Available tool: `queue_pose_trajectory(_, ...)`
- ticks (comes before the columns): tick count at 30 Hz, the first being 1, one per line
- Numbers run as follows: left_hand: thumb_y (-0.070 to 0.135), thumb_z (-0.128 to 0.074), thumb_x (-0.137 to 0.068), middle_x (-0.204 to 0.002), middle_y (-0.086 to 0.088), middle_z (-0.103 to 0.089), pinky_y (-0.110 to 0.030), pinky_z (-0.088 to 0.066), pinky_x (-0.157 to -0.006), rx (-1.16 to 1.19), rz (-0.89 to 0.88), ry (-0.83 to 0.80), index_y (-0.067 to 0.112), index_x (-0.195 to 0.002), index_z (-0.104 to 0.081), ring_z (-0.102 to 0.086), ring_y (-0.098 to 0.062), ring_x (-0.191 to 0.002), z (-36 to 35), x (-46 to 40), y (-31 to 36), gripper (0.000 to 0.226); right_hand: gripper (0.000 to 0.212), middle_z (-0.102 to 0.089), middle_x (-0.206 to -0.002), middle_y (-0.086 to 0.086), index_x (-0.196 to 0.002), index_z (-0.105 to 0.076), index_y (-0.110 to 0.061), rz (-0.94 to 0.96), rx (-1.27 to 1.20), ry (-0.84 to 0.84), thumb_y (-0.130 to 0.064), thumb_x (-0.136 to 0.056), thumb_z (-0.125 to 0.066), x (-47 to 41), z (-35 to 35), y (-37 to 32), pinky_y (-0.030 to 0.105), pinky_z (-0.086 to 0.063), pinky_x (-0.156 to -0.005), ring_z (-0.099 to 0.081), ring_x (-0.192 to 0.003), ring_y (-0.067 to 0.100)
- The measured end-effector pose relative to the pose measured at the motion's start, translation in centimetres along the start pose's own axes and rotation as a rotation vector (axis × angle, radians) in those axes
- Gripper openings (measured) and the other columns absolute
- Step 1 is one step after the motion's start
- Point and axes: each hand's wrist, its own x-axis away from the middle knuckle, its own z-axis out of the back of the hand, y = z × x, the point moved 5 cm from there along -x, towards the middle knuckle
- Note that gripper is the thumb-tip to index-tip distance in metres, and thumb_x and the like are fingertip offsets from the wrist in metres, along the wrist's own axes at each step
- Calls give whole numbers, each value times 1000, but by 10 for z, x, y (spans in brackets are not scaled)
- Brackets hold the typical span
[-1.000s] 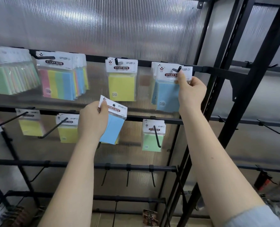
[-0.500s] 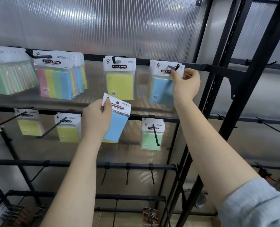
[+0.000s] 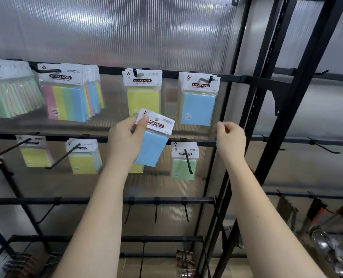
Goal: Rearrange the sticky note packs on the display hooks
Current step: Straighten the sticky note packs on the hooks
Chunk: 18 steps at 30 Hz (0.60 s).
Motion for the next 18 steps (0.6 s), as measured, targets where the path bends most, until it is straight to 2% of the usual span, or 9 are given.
queue_pose_trajectory(4, 44, -52, -93, -78, -27, -60, -29, -26, -55, 112, -4, -48, -11, -83, -57, -42, -17, -62, -5, 4, 15, 56, 23, -63, -82, -3, -100, -67, -12, -31, 131, -144, -22, -98, -47, 19, -4, 28, 16, -33, -55, -51, -68, -1)
queue_pose_trajectory(6, 43, -55, -92, -78, -30, -59, -30, -26, -58, 159, -20, -69, -13, -82, -56, -42, -18, -63, -8, 8, 23, 57, 24, -61, -78, -5, -101, -67, -11, -45, 197, -208, -23, -99, -47, 28, -7, 38, 16, -32, -53, -50, -66, 0)
queue_pose_trajectory(8, 40, -57, -90, -72, -29, -58, -28, -27, -54, 211, -33, -85, -15, -77, -56, -42, -16, -60, -11, 12, 33, 57, 26, -64, -87, -1, -107, -66, -11, -50, 274, -258, -24, -99, -45, 35, -7, 44, 16, -32, -55, -52, -70, 4)
queue_pose_trajectory(10, 36, -59, -89, -53, -5, -58, -25, -28, -46, 272, -32, -89, -6, -64, -57, -43, -9, -51, -14, 13, 41, 49, 29, -67, -107, 5, -116, -64, -10, -34, 328, -296, -23, -100, -43, 40, -6, 46, 20, -35, -68, -55, -86, 12)
queue_pose_trajectory(11, 33, -60, -90, -50, 8, -59, -21, -29, -44, 292, -30, -98, 4, -59, -57, -44, -3, -46, -16, 13, 45, 43, 30, -65, -114, 7, -120, -62, -10, -30, 346, -321, -22, -100, -43, 43, -6, 47, 21, -35, -74, -56, -94, 15)
queue_pose_trajectory(13, 31, -61, -90, -53, 18, -63, -17, -34, -44, 315, -23, -126, 16, -59, -59, -51, 3, -47, -21, 13, 55, 34, 34, -61, -126, 6, -130, -55, -11, -46, 371, -388, -22, -101, -42, 47, -6, 50, 23, -37, -82, -56, -111, 19)
queue_pose_trajectory(14, 31, -61, -90, -55, 17, -65, -17, -36, -46, 335, -28, -134, 16, -62, -62, -54, 2, -50, -23, 12, 59, 32, 37, -58, -131, 5, -135, -51, -13, -54, 386, -421, -23, -101, -43, 49, -6, 52, 24, -39, -87, -54, -118, 19)
queue_pose_trajectory(16, 31, -61, -90, -63, 6, -68, -22, -38, -53, 377, -51, -139, 0, -72, -67, -56, -8, -59, -26, 9, 68, 37, 41, -52, -138, 4, -140, -44, -14, -61, 419, -469, -24, -100, -44, 52, -6, 56, 28, -39, -98, -49, -126, 19)
queue_pose_trajectory(18, 31, -61, -91, -73, -18, -67, -29, -37, -60, 402, -85, -127, -13, -81, -64, -52, -15, -67, -28, 3, 77, 45, 44, -49, -142, 4, -142, -41, -15, -75, 432, -496, -25, -100, -45, 55, -5, 58, 31, -36, -104, -45, -130, 20)
